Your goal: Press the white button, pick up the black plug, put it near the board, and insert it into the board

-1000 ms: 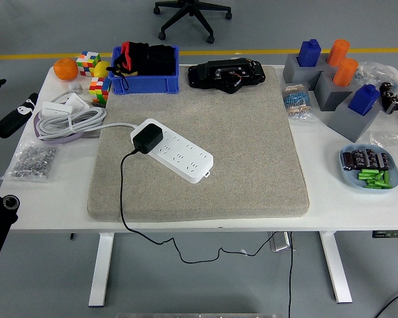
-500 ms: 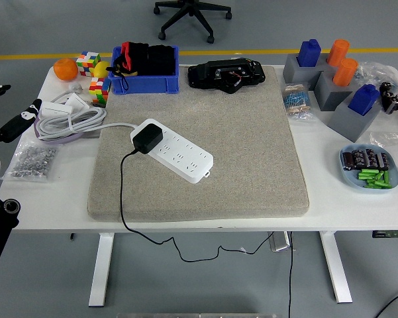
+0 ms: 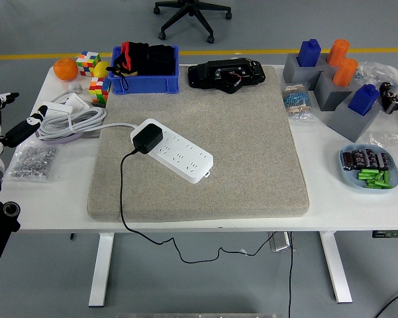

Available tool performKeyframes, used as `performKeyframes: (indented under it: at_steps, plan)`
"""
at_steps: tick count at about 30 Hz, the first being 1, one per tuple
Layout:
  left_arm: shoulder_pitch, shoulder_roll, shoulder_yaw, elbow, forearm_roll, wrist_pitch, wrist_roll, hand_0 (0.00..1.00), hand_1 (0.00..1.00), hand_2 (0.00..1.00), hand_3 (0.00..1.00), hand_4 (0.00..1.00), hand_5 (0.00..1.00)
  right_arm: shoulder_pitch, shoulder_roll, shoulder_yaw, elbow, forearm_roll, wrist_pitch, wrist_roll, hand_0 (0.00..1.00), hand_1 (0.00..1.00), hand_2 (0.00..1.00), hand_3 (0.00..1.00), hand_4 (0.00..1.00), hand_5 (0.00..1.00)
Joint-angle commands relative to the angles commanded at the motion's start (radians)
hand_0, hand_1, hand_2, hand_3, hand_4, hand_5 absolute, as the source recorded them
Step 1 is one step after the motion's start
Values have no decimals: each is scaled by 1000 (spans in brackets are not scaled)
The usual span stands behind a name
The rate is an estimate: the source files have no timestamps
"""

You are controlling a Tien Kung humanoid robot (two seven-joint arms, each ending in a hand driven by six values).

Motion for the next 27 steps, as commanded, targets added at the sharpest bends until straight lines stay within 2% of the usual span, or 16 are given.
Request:
performKeyframes:
  at_steps: [10, 15, 27]
  plan:
    - [24, 4, -7, -7, 2, 1, 0, 892, 901, 846, 813, 847, 558, -20, 3, -3, 0, 2, 2, -2, 650, 616, 650, 619, 665, 401]
    - [28, 8, -10, -10, -13, -22, -5, 893, 901, 847, 814, 847, 553, -19, 13, 1, 1, 2, 4, -3, 650, 616, 650, 620, 665, 402]
    - [34, -1, -24, -9, -27, -9, -24, 889, 896, 844, 815, 836, 538, -10, 8, -18, -5, 9, 5, -5, 651, 616, 650, 616, 666, 404]
